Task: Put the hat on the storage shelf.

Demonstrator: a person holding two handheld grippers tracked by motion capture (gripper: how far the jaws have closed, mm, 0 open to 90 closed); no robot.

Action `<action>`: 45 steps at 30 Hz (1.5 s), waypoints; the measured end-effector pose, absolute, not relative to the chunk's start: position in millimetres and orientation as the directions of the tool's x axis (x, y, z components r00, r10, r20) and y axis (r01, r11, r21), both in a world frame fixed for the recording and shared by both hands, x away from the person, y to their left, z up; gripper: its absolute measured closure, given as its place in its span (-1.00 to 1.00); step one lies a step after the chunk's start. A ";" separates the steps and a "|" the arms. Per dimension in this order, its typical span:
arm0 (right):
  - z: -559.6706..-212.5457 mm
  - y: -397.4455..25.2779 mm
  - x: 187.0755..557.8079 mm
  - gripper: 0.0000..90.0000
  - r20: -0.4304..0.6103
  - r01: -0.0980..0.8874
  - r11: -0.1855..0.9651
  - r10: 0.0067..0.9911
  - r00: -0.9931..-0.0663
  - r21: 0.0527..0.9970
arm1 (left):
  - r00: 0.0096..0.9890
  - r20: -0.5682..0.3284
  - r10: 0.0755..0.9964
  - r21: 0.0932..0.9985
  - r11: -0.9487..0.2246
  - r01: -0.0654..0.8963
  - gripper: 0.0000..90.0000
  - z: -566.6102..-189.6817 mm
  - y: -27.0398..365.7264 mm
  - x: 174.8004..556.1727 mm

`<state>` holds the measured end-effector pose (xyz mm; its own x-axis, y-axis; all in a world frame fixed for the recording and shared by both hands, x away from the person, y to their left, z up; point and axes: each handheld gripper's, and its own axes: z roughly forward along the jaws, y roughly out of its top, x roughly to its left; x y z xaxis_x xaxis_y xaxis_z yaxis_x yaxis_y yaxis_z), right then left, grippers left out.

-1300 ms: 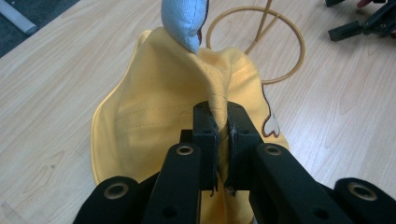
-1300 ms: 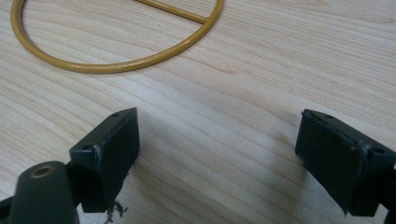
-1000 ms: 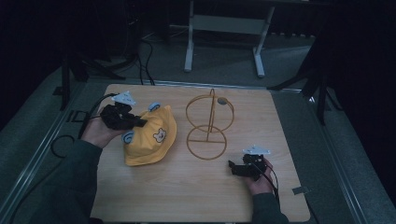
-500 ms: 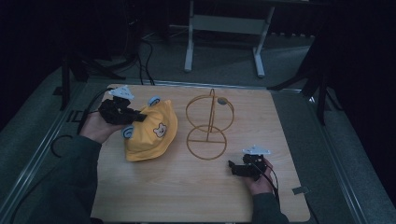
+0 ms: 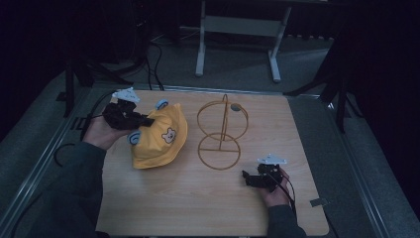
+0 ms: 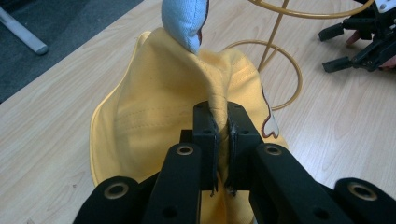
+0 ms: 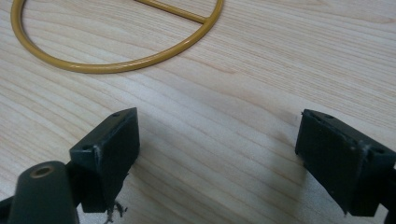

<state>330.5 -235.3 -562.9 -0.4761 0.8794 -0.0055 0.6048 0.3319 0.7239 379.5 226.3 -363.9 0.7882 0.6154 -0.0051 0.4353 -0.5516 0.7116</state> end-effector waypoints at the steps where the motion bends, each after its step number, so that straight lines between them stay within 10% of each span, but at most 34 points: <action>1: -562.9 -235.3 330.4 -0.70 -0.005 0.605 0.332 0.879 -0.476 0.724 | 0.788 -0.005 0.615 0.715 -0.549 0.433 0.89 -362.6 227.7 380.0; 45: -563.0 -235.3 330.5 -0.70 -0.006 0.604 0.332 0.879 -0.476 0.725 | 0.796 -0.032 0.604 0.797 -0.465 0.385 0.89 -330.8 232.3 387.0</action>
<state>330.5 -235.3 -563.0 -0.4760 0.8794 -0.0057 0.6041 0.3318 0.7245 387.0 232.3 -330.8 0.7964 0.6040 -0.0316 0.3845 -0.4652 0.7973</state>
